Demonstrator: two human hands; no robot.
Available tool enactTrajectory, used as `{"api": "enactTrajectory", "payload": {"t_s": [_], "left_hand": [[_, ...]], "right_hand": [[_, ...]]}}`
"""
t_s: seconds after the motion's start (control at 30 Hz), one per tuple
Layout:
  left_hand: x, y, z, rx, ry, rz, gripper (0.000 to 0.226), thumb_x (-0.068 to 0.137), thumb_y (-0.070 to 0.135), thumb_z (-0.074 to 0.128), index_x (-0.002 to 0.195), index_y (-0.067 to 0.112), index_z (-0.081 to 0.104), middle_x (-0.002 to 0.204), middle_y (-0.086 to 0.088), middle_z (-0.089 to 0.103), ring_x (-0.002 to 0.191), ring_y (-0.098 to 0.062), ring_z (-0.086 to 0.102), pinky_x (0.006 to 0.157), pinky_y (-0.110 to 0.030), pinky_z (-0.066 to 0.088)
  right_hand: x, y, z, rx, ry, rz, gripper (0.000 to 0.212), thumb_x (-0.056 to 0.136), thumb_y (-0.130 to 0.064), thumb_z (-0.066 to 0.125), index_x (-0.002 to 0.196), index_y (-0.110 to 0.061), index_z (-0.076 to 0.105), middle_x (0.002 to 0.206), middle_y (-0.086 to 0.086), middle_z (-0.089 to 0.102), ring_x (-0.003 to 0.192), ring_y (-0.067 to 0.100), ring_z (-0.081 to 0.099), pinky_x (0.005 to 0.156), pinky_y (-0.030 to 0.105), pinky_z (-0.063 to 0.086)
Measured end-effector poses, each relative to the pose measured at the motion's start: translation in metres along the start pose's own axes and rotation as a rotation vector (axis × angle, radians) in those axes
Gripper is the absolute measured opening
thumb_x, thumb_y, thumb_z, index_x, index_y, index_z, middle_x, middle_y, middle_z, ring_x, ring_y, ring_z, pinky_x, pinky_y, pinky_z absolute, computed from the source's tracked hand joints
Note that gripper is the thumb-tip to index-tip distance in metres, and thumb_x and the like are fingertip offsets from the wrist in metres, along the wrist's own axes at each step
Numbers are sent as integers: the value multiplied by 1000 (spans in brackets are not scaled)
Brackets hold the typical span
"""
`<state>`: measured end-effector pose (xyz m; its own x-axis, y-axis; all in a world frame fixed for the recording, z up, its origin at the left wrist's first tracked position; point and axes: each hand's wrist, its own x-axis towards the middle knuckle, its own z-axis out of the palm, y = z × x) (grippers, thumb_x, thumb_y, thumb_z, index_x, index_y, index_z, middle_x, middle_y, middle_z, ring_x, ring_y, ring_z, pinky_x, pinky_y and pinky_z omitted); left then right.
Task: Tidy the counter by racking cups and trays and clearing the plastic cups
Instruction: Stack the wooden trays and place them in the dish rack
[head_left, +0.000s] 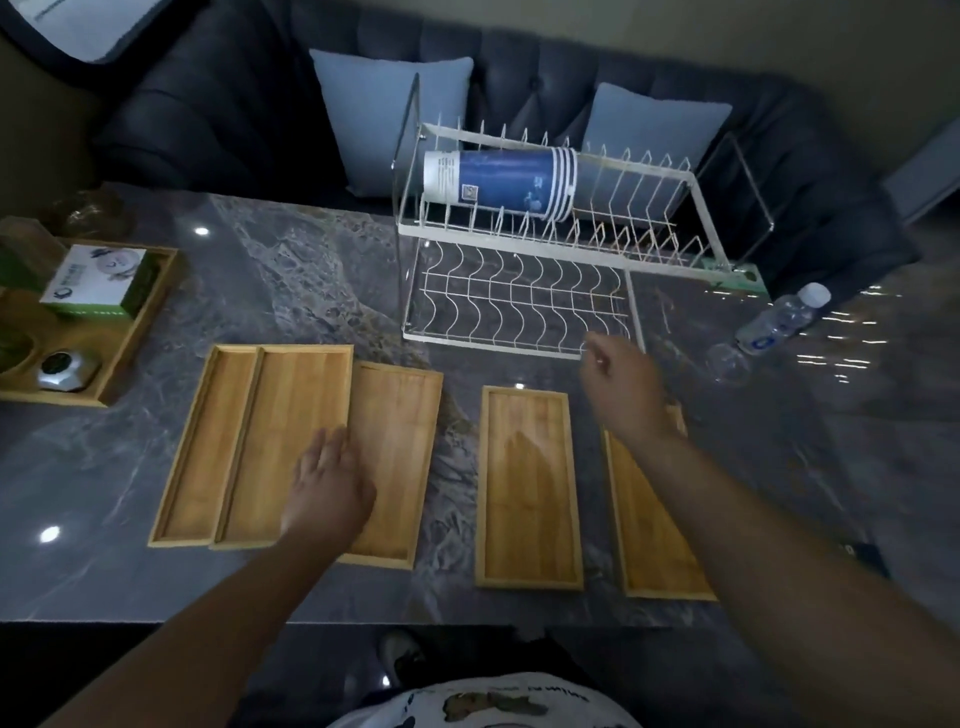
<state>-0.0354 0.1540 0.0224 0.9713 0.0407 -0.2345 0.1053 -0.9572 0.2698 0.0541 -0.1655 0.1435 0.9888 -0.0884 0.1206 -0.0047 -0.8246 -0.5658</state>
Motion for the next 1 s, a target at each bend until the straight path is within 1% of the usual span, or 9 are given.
{"api": "enactTrajectory", "payload": {"t_s": [0.1,0.17,0.27,0.37,0.57,0.7,0.87,0.93,1.0], "left_hand": [[4,54,12,-87,-34,207,52,96,25,50,145,12,38,154,-9,36,140,-24,31,111,-38,33],[8,85,24,-150,-118,230,46,97,23,49,141,13,44,144,-9,47,126,-24,49,99,-35,44],[16,119,37,-227,-231,89,33,97,21,47,124,5,54,124,-19,60,104,-31,61,88,-39,50],[23,136,45,-252,-260,-60,25,96,21,46,107,4,60,105,-17,65,90,-29,64,81,-39,53],[29,153,55,-357,-287,-208,30,94,20,47,111,-2,58,103,-19,66,90,-31,63,66,-29,43],[28,150,54,-476,-287,-300,20,91,21,50,100,9,62,91,-10,67,76,-23,62,53,-25,40],[30,141,45,-549,-282,-332,12,88,19,58,91,9,64,87,-10,67,66,-13,57,51,-24,37],[31,137,40,-582,-281,-328,15,88,21,60,94,9,67,91,-10,70,69,-14,59,53,-24,39],[28,132,33,-668,-267,-363,20,88,22,63,102,10,68,97,-8,69,83,-20,64,67,-27,46]], "right_hand": [[-34,44,28,-56,-270,141,19,94,-11,52,90,-4,68,94,17,68,93,34,62,75,35,46],[-52,67,44,-82,-428,224,24,95,-16,49,73,-19,59,85,8,62,88,31,62,70,33,45],[-64,89,62,-201,-540,322,22,99,-26,47,100,-12,63,101,11,65,99,30,63,75,32,46],[-66,99,77,-238,-573,359,28,101,-30,43,107,-7,59,105,13,65,94,28,62,68,30,41],[-69,97,88,-268,-610,374,29,105,-18,36,111,-3,60,108,13,67,99,26,63,74,28,43],[-71,97,89,-114,-550,455,25,103,-21,42,112,-3,58,99,12,67,77,19,57,54,26,37],[-73,96,86,10,-496,509,12,99,-29,52,91,-19,55,79,0,62,68,15,59,52,27,41],[-75,93,81,103,-489,535,14,97,-30,56,101,-17,59,83,-2,63,72,15,61,57,27,44],[-76,89,74,249,-470,573,24,95,-29,58,114,-14,61,98,0,67,87,18,64,71,31,50]]}}
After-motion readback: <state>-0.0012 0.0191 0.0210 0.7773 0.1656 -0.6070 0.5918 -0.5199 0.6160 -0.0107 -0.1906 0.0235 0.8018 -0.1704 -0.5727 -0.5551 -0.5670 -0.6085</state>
